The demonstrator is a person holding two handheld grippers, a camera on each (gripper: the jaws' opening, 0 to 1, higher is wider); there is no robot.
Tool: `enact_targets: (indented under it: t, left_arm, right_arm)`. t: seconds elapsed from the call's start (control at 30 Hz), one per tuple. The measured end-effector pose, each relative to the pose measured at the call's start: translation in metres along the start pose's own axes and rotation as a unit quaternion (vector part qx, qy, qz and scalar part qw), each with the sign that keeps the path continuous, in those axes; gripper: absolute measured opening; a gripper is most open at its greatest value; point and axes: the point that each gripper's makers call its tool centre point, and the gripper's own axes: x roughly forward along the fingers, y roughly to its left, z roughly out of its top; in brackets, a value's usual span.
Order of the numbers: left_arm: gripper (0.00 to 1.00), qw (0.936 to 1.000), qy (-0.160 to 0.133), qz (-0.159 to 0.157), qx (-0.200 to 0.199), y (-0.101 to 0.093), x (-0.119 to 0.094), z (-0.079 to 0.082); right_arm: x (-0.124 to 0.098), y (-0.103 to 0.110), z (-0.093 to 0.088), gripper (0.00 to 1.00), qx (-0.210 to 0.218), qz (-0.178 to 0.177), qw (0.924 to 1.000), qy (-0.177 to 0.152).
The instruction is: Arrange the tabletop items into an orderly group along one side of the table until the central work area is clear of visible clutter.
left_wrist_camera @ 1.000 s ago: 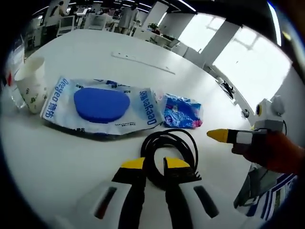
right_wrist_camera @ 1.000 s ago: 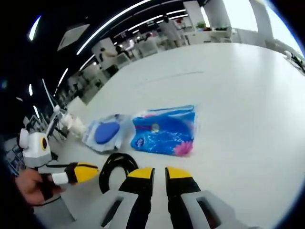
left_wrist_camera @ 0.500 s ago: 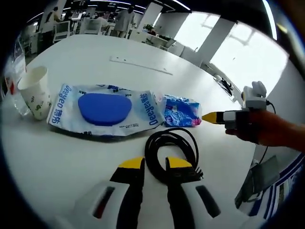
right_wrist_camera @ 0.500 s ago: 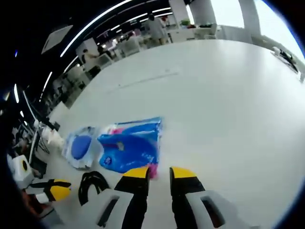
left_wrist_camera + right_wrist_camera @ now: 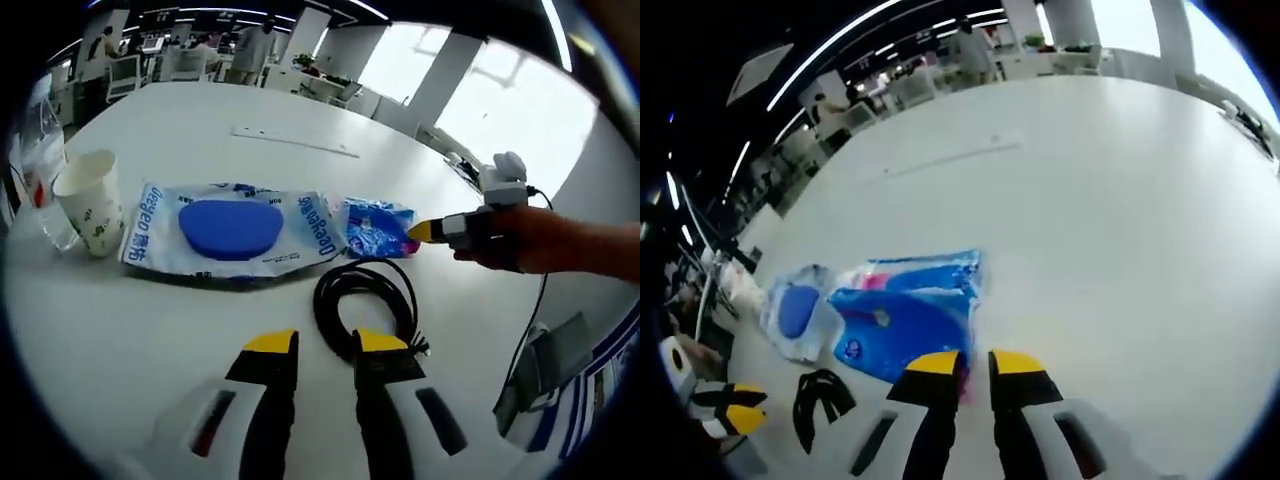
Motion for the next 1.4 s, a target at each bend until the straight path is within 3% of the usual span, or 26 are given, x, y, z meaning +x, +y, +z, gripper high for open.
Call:
enact_targets:
  t: [0.33,0.93,1.4]
  left_arm:
    - [0.19,0.9997,0.002,0.012,-0.02,0.011,-0.003,-0.01]
    - [0.2,0.9996,-0.006,0.02,-0.019,0.02,-0.011,-0.004]
    - [0.2,0.9994,-0.014,0.032,0.006,0.037,-0.032,0.006]
  right_arm:
    - [-0.003,-0.001,-0.001,0.02,-0.009,0.01,0.9999,-0.002]
    - [-0.005,-0.006,-0.004,0.01,-0.054,0.02,0.9983,-0.001]
    - [-0.012,-0.006,-0.001,0.11,-0.047,0.016,0.9987,-0.009]
